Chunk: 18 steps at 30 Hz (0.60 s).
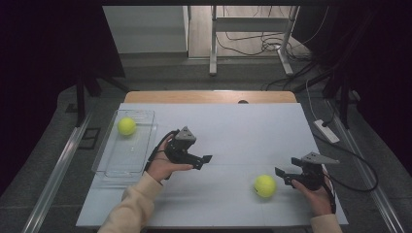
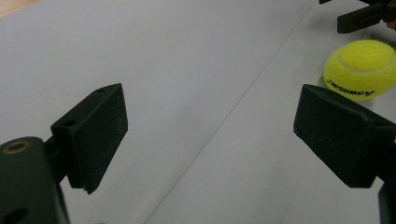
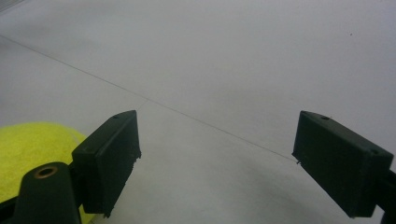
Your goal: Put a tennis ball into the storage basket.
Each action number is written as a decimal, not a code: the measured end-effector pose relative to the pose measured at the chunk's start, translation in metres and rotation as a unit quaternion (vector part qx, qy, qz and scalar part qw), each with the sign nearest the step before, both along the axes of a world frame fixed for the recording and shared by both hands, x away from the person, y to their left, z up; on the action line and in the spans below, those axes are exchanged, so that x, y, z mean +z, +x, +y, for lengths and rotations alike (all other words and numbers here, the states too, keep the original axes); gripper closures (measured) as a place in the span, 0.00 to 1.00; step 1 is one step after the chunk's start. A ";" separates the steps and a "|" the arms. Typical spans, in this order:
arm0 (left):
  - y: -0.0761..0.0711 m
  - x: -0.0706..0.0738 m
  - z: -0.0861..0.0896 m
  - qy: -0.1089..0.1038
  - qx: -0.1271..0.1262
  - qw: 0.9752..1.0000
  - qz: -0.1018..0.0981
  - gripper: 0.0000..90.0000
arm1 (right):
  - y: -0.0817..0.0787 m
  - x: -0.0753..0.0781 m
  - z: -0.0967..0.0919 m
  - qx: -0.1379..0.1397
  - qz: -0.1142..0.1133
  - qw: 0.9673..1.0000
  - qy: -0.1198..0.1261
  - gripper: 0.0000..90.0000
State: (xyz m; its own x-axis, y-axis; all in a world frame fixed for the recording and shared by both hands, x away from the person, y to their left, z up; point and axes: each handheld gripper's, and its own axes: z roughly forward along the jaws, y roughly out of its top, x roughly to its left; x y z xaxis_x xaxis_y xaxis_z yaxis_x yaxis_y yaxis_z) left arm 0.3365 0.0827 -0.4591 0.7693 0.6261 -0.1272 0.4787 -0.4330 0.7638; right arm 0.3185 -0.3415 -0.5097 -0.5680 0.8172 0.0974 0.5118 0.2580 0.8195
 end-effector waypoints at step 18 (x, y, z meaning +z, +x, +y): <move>-0.001 -0.005 -0.021 0.003 -0.027 1.000 0.005 0.12 | 0.000 0.000 0.000 0.000 0.000 1.000 -0.001 0.17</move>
